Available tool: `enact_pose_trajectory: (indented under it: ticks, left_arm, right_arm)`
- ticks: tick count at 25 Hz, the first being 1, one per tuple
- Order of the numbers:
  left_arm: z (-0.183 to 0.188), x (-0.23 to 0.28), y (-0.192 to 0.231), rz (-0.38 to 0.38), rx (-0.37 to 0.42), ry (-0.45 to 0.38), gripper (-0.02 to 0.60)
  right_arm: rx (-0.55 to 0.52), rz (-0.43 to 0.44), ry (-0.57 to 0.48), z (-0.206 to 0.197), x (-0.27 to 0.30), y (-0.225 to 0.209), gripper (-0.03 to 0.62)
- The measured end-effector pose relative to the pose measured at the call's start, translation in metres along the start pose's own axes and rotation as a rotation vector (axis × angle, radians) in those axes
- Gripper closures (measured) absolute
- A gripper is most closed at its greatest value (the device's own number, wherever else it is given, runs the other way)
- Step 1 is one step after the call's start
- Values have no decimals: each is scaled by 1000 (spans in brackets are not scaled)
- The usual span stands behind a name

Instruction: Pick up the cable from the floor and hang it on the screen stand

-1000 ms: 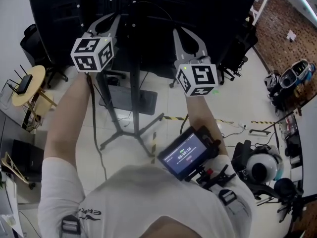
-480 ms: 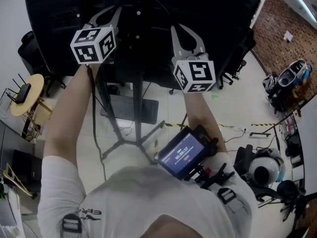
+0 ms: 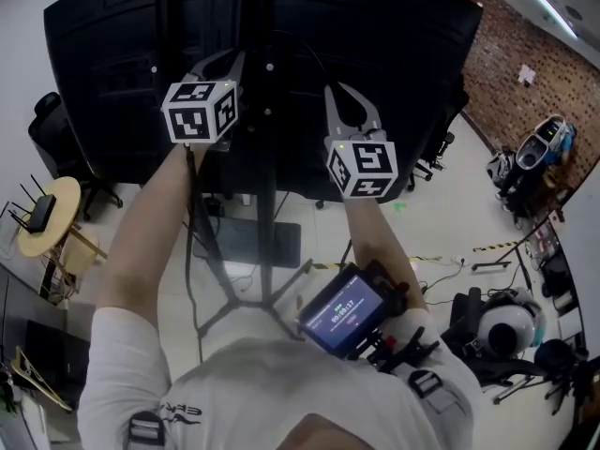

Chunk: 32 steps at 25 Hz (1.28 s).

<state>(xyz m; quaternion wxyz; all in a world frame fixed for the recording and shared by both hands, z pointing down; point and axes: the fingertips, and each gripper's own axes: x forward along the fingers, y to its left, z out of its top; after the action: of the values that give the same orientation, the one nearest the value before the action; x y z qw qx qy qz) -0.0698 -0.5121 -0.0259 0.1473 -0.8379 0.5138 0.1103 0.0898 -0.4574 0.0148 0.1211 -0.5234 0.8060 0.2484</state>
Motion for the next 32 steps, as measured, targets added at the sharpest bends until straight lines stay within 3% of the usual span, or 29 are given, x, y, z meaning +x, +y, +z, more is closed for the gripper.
enact_pose_trajectory:
  ticks: [18, 32]
  left_arm:
    - [-50, -6, -4, -43, 35, 43, 580]
    - [-94, -27, -9, -75, -19, 73, 580]
  right_arm:
    - [2, 13, 66, -45, -9, 17, 560]
    - [17, 47, 109, -59, -5, 35, 559]
